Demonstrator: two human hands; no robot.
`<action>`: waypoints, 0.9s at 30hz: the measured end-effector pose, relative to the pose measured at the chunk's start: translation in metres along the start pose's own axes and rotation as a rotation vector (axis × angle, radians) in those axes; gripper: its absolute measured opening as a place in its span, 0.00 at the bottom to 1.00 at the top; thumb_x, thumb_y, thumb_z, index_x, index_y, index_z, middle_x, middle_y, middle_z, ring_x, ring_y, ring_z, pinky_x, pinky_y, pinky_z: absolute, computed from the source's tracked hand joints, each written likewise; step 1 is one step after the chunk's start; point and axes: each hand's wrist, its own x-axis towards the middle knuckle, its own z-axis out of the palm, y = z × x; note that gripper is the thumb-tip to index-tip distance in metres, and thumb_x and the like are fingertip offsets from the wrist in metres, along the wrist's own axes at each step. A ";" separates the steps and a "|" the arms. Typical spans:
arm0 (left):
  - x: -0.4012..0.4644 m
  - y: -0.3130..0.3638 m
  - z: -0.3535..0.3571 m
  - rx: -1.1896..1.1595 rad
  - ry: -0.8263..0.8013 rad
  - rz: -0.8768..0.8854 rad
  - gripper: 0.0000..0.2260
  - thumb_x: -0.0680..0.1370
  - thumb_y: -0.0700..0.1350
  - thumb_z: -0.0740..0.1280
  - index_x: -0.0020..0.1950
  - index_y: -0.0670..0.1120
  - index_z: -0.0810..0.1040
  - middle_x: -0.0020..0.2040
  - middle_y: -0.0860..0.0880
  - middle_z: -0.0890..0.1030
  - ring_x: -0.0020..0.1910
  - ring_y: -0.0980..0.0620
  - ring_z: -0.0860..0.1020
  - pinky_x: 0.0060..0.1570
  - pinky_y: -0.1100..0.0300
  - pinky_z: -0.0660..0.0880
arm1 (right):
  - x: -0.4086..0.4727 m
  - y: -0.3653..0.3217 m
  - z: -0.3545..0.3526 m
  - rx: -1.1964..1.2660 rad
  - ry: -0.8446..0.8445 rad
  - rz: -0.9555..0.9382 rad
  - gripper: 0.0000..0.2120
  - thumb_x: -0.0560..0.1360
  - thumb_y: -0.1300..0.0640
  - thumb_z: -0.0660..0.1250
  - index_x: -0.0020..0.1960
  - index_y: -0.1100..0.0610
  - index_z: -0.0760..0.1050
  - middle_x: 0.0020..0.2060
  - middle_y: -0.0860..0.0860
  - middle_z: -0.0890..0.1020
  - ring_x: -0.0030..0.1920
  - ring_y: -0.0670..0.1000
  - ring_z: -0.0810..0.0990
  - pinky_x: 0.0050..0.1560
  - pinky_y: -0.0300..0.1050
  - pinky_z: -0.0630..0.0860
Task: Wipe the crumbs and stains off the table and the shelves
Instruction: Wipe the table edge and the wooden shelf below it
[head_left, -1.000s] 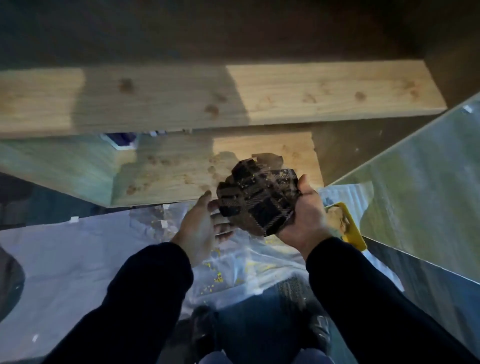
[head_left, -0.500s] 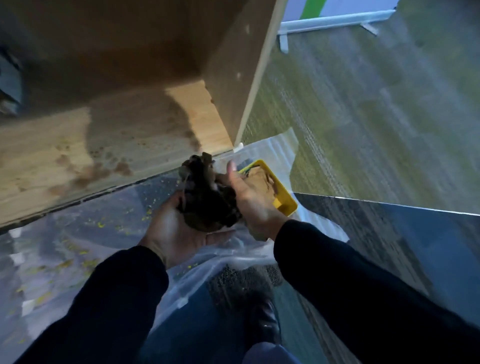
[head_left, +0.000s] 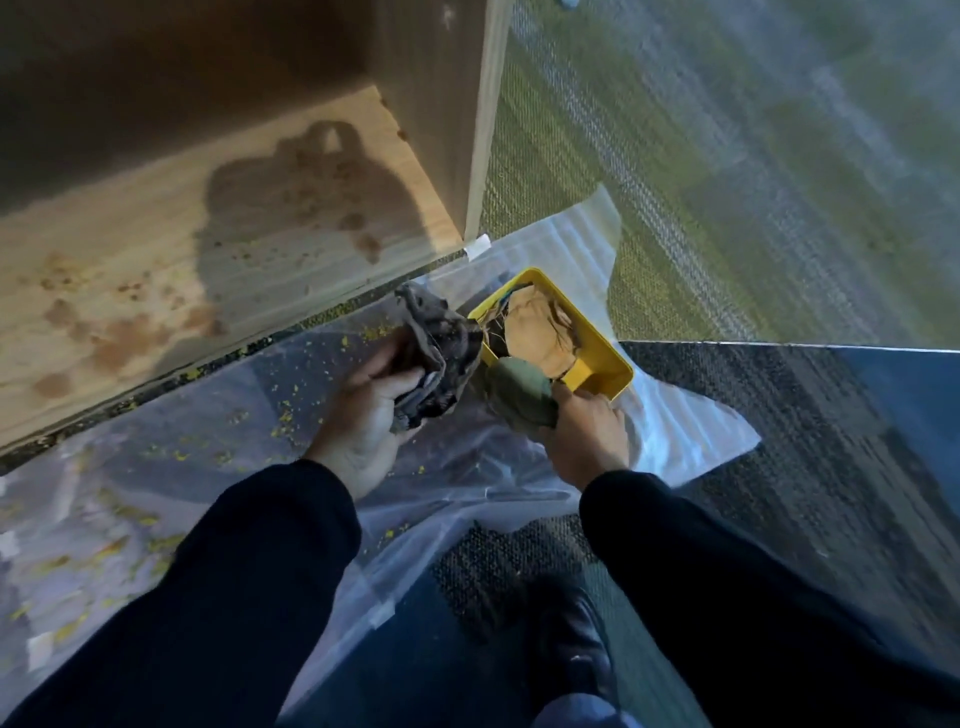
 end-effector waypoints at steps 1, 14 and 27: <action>0.004 -0.002 0.003 0.046 0.028 0.028 0.21 0.80 0.34 0.63 0.67 0.56 0.79 0.60 0.53 0.84 0.62 0.47 0.80 0.56 0.52 0.76 | -0.002 0.001 0.003 0.060 0.044 -0.015 0.15 0.75 0.53 0.68 0.61 0.52 0.74 0.48 0.56 0.81 0.52 0.61 0.78 0.48 0.52 0.70; 0.041 -0.009 0.067 1.098 -0.033 0.328 0.24 0.78 0.48 0.70 0.75 0.53 0.73 0.76 0.52 0.69 0.74 0.57 0.64 0.72 0.64 0.63 | -0.026 0.052 -0.058 1.107 0.080 0.205 0.13 0.72 0.64 0.75 0.50 0.47 0.82 0.46 0.52 0.86 0.47 0.60 0.85 0.45 0.62 0.84; -0.035 0.039 0.073 0.974 0.060 0.202 0.14 0.82 0.50 0.65 0.67 0.51 0.79 0.60 0.50 0.81 0.55 0.53 0.79 0.51 0.63 0.71 | -0.107 -0.008 -0.148 1.363 0.265 0.165 0.22 0.72 0.78 0.64 0.52 0.53 0.79 0.44 0.52 0.84 0.45 0.53 0.82 0.47 0.52 0.82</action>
